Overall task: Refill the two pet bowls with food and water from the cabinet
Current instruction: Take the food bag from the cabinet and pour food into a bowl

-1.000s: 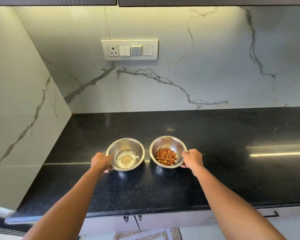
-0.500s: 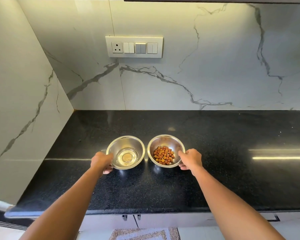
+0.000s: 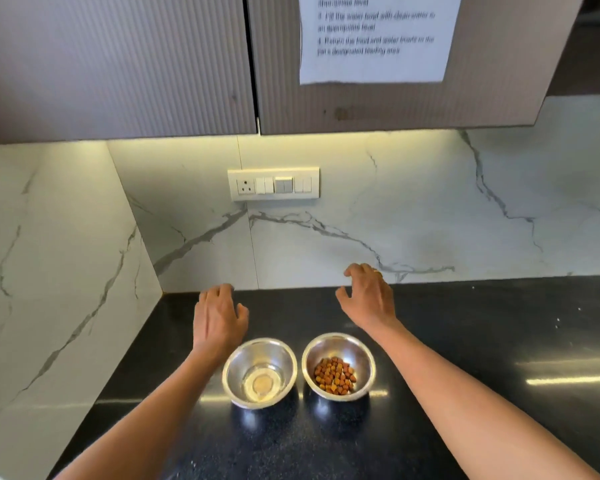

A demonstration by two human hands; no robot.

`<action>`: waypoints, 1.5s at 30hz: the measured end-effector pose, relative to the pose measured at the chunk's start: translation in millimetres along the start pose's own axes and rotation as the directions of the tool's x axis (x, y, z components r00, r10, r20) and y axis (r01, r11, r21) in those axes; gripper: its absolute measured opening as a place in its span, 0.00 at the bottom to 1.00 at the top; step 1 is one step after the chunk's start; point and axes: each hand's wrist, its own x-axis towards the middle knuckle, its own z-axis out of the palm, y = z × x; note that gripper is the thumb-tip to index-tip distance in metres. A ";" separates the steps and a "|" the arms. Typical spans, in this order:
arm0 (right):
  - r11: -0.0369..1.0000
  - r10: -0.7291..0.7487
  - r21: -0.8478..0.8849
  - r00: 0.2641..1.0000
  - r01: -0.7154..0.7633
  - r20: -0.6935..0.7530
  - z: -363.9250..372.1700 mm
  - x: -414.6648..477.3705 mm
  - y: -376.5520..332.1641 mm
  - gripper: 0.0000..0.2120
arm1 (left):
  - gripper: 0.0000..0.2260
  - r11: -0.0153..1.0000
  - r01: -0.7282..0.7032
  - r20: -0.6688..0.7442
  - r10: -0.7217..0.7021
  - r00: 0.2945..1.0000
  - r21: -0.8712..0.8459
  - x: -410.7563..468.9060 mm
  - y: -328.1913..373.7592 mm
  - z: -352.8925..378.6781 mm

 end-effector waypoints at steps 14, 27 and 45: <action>0.809 -0.587 -0.342 0.654 0.478 -0.477 -168.1 119.2 -130.9 0.32 | 0.36 0.882 -0.466 -0.532 0.430 0.730 0.074 108.5 102.1 -166.1; 0.737 -0.539 -0.640 0.760 0.216 -0.364 -161.3 172.2 -174.5 0.39 | 0.46 0.889 -0.454 -0.386 0.398 0.832 -0.062 141.0 97.9 -181.3; 0.781 -0.565 -0.594 0.623 0.193 -0.541 -206.5 55.8 -175.2 0.28 | 0.30 0.780 -0.441 -0.255 0.362 0.897 -0.445 117.2 111.9 -218.1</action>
